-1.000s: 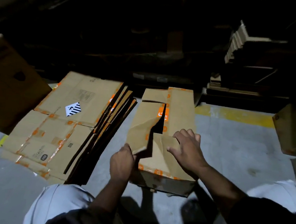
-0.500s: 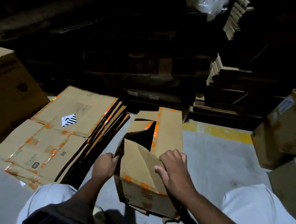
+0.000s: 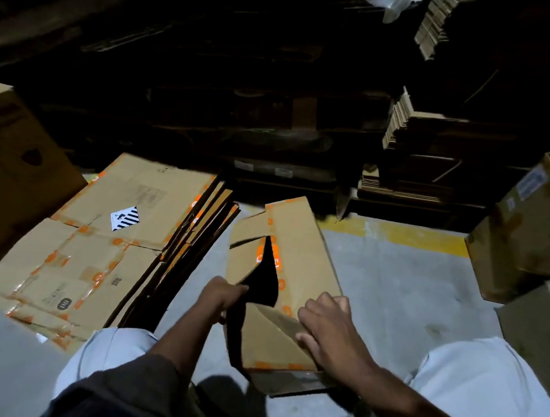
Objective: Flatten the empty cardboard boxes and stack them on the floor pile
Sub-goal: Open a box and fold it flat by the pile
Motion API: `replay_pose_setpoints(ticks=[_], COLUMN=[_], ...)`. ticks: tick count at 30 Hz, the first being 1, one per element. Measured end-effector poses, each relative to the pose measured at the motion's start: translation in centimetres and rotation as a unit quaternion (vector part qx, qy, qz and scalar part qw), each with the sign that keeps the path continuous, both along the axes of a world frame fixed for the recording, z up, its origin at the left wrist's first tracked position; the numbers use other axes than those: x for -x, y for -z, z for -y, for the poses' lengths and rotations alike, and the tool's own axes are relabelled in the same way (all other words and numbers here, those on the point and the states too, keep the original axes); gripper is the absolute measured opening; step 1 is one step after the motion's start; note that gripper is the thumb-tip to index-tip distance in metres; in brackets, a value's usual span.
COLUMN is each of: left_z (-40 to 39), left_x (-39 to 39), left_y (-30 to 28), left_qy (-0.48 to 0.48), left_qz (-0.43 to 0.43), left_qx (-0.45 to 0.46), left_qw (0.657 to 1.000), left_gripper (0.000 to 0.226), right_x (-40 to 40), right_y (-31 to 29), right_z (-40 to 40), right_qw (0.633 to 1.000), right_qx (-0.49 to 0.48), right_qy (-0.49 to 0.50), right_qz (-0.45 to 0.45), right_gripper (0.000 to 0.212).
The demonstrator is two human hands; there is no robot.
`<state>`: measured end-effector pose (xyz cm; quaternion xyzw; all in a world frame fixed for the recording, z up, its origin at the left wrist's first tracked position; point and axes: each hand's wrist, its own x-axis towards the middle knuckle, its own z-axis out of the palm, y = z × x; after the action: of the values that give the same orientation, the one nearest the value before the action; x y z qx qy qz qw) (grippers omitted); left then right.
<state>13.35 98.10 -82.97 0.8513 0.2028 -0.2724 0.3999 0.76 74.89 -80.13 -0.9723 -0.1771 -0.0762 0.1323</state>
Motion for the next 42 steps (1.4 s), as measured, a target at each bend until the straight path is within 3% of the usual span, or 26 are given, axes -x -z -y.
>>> replay_pose_setpoints(ticks=[3, 7, 10, 14, 22, 25, 28, 30, 34, 36, 40, 42], left_z=[-0.6, 0.6, 0.2, -1.1, -1.1, -1.2, -0.9, -0.6, 0.0, 0.5, 0.7, 0.8], left_x=[1.0, 0.8, -1.6, -3.9, -4.7, -4.6, -3.8, -3.3, -2.3, -1.5, -0.4, -0.2], left_y=[1.5, 1.2, 0.1, -1.4, -2.6, -2.4, -2.6, -3.1, -4.3, -4.1, -3.0, -2.6], left_qy=[0.090, 0.143, 0.118, 0.085, 0.085, 0.080, 0.072, 0.052, 0.018, 0.019, 0.024, 0.018], left_qz=[0.009, 0.101, 0.157, 0.158, 0.188, 0.177, 0.171, 0.198, 0.279, 0.296, 0.280, 0.257], left_qx=[-0.159, -0.268, -0.261, -0.235, -0.243, -0.247, -0.279, -0.290, -0.271, -0.264, -0.252, -0.221], left_qw=[0.983, 0.947, 0.945, 0.955, 0.948, 0.949, 0.942, 0.935, 0.921, 0.918, 0.926, 0.941], left_gripper=[0.028, 0.027, 0.037, 0.039, 0.032, 0.022, 0.018, 0.022, 0.028, 0.029, 0.028, 0.027], right_x=[0.2, -0.7, -0.7, -0.2, 1.7, 1.8, 1.2, 0.6, -1.0, -1.7, -1.8, -1.5], right_y=[0.6, 0.3, -0.7, -1.7, -2.1, -2.6, -1.7, -0.4, 0.0, -0.5, 0.9, 1.8], right_z=[0.1, 0.9, 0.5, -0.1, -1.4, -1.0, 0.9, 2.2, 2.8, 2.7, 2.5, 2.8], right_qw=[0.998, 0.995, 0.995, 0.993, 0.990, 0.985, 0.992, 0.998, 0.988, 0.974, 0.935, 0.923], right_qx=[0.010, 0.002, -0.017, -0.004, -0.008, 0.005, 0.041, 0.058, -0.047, -0.055, -0.043, -0.019], right_qy=[-0.054, -0.043, -0.022, -0.045, -0.090, -0.123, -0.082, -0.015, 0.136, 0.200, 0.266, 0.267], right_qz=[0.042, 0.087, 0.093, 0.110, 0.111, 0.124, 0.085, 0.030, -0.050, -0.092, -0.229, -0.278], right_gripper=[0.034, 0.031, 0.032, 0.024, 0.023, 0.013, 0.014, 0.025, 0.048, 0.055, 0.022, 0.041])
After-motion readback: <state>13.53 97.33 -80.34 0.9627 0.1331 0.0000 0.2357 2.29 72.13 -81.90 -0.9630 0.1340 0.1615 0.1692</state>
